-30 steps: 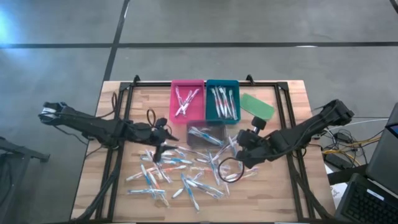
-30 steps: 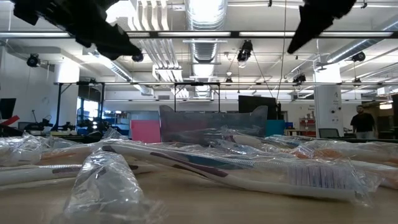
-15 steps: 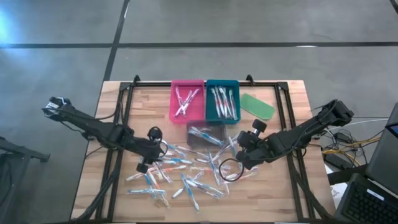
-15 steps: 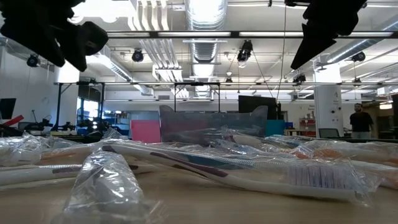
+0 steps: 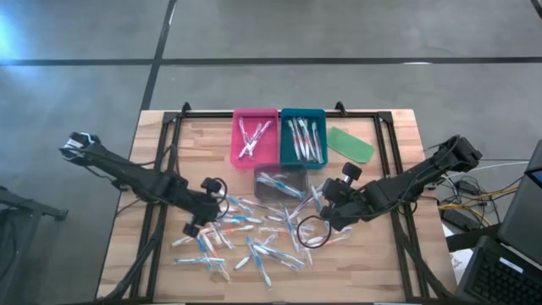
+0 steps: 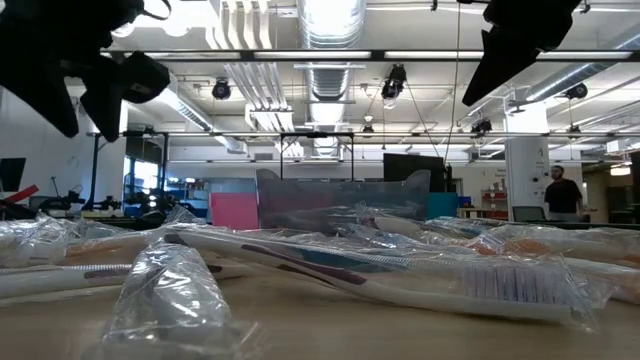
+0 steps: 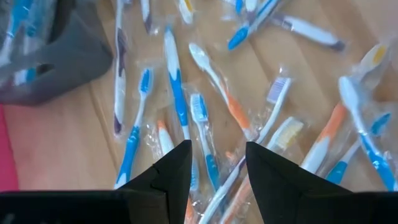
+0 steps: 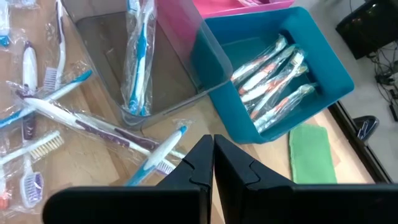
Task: Pick & Place Toothbrushes
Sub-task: Put the purple toothbrush into the pink bin
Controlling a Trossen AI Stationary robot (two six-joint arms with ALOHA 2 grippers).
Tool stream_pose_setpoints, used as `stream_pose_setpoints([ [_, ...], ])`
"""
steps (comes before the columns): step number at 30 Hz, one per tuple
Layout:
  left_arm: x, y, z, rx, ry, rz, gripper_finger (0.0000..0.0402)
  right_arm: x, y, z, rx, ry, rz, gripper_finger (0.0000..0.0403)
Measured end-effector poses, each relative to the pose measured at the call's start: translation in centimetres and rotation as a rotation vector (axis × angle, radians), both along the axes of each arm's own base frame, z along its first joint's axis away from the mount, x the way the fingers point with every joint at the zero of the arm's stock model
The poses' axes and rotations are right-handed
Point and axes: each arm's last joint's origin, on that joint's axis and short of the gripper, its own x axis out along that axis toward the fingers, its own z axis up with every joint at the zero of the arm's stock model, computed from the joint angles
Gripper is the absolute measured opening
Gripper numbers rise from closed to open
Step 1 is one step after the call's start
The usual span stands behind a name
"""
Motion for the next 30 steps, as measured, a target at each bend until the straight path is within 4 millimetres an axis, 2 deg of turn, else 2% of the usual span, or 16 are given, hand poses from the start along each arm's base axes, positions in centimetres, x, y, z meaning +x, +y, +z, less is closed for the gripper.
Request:
stream_pose_setpoints([
  [17, 2.4, -1.1, -5.3, 0.060, 0.269, 0.024, 0.0156, 0.0, 0.0, 0.0, 0.001, -0.001, 0.001, 0.0008],
  [26, 2.8, -1.3, -6.6, 0.084, 0.332, -0.004, 0.0155, 0.0, 0.0, 0.0, 0.001, -0.001, 0.001, 0.0008],
  [30, 2.8, -1.4, -6.9, 0.097, 0.343, -0.022, 0.0142, 0.0, 0.0, 0.0, 0.001, -0.001, 0.001, 0.0008],
])
